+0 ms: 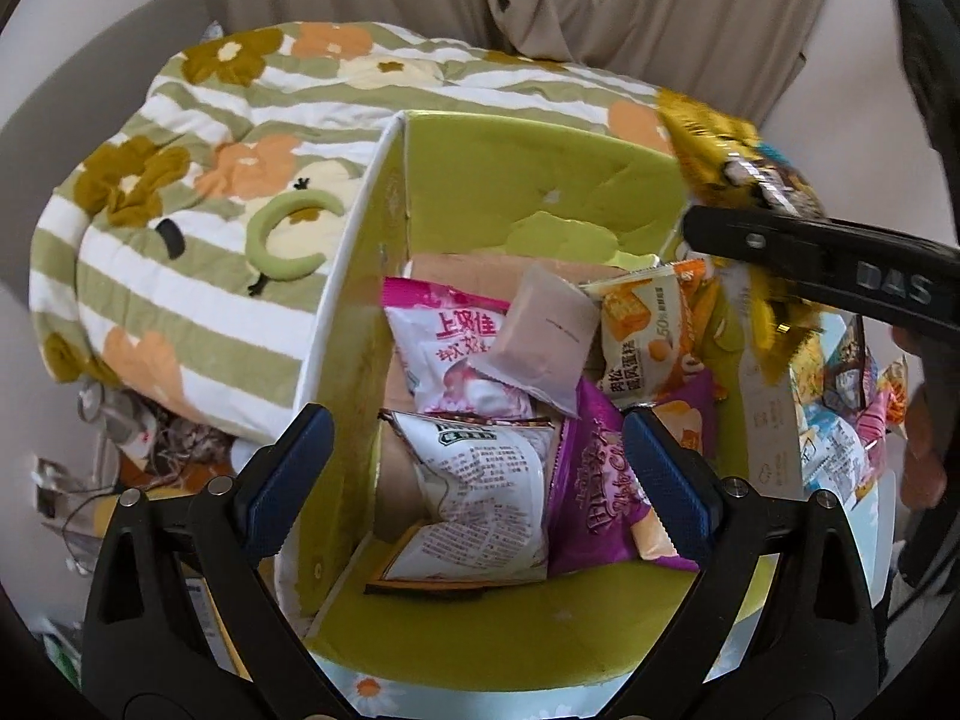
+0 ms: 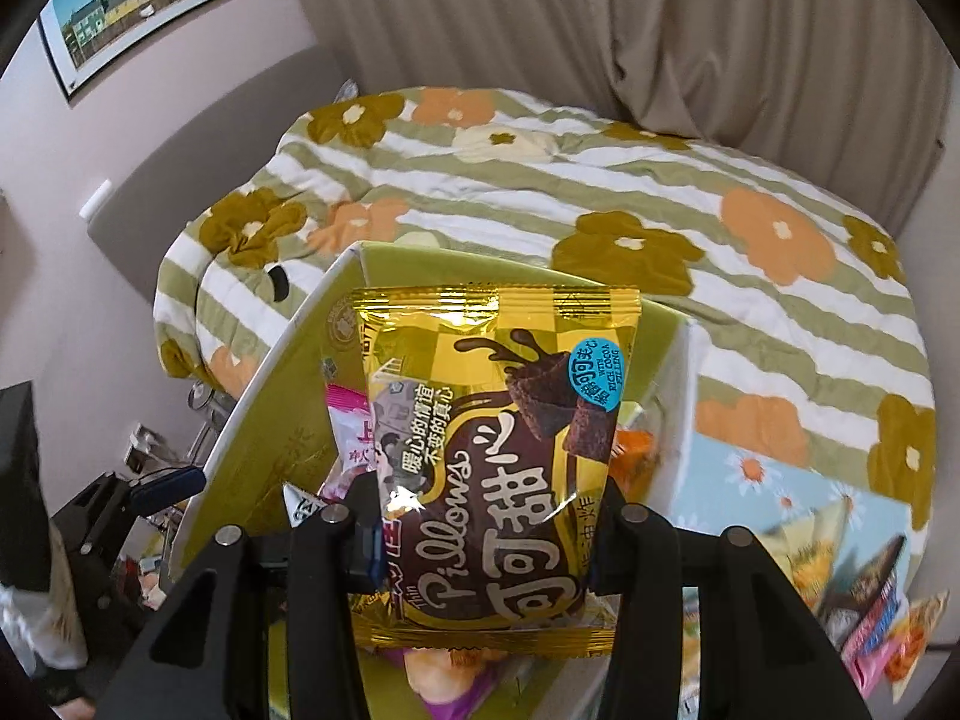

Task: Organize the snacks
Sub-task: 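Lower the gold chocolate bag into the box and open the right tool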

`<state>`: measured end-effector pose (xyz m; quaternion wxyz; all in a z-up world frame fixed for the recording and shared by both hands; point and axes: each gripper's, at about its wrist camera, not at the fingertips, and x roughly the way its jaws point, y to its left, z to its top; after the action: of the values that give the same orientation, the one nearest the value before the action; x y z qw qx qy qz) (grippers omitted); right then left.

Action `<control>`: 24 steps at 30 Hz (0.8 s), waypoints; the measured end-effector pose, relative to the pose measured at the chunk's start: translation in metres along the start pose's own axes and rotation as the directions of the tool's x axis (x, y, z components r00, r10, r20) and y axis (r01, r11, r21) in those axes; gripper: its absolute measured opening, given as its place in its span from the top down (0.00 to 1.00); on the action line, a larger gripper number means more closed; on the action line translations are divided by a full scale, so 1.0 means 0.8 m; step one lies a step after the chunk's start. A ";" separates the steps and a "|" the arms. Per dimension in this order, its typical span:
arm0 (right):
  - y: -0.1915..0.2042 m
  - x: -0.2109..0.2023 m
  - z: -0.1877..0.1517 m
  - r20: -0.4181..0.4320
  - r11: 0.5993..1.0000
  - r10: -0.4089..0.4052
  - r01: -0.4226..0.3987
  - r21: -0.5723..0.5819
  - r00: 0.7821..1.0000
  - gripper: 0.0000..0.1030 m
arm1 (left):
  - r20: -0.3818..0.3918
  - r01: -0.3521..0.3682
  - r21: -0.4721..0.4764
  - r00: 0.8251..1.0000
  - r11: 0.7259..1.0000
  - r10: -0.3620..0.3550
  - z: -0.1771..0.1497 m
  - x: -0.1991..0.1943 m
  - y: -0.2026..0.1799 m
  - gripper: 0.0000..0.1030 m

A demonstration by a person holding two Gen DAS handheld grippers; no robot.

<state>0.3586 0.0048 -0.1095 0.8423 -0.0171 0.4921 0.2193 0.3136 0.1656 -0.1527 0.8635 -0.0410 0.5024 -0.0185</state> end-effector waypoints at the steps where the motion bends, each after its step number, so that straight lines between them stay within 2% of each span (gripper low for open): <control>1: 0.000 0.005 0.001 -0.005 1.000 0.008 -0.008 -0.001 1.000 0.58 | 0.000 -0.006 -0.003 1.000 1.000 0.006 0.000 0.000 0.001 0.06; 3: -0.003 0.015 0.004 -0.002 0.999 0.032 -0.032 0.001 0.999 0.57 | -0.003 -0.015 -0.003 1.000 1.000 0.015 -0.001 0.001 0.001 0.06; 5: -0.005 0.022 0.006 0.006 0.999 0.051 -0.051 0.009 0.999 0.48 | -0.010 -0.024 -0.003 1.000 1.000 0.024 -0.003 0.002 0.002 0.06; 7: -0.006 0.024 0.006 0.018 0.998 0.060 -0.060 0.018 0.998 0.11 | -0.013 -0.031 -0.005 0.999 0.999 0.031 -0.005 0.003 0.003 0.06; 8: -0.008 0.023 0.003 0.030 0.998 0.064 -0.065 0.022 0.997 0.07 | -0.013 -0.036 -0.006 0.999 0.999 0.036 -0.006 0.002 0.003 0.06; 11: -0.011 0.012 -0.007 0.069 0.997 0.067 -0.069 0.022 0.995 0.06 | -0.009 -0.036 -0.017 0.999 0.999 0.036 -0.010 -0.002 0.006 0.06; 17: -0.010 -0.011 -0.024 0.079 0.999 0.042 -0.044 0.012 0.996 0.06 | 0.004 -0.024 -0.021 1.000 0.999 0.025 -0.016 -0.014 0.005 0.06; 24: -0.004 -0.055 -0.041 0.103 0.999 0.010 -0.013 0.031 0.995 0.06 | 0.059 -0.013 -0.002 0.998 1.000 0.013 -0.022 -0.051 -0.004 0.06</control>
<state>0.3141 -0.0214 -0.0904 0.8653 0.0103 0.4517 0.2170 0.2782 0.1642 -0.1253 0.8781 -0.0389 0.4768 -0.0114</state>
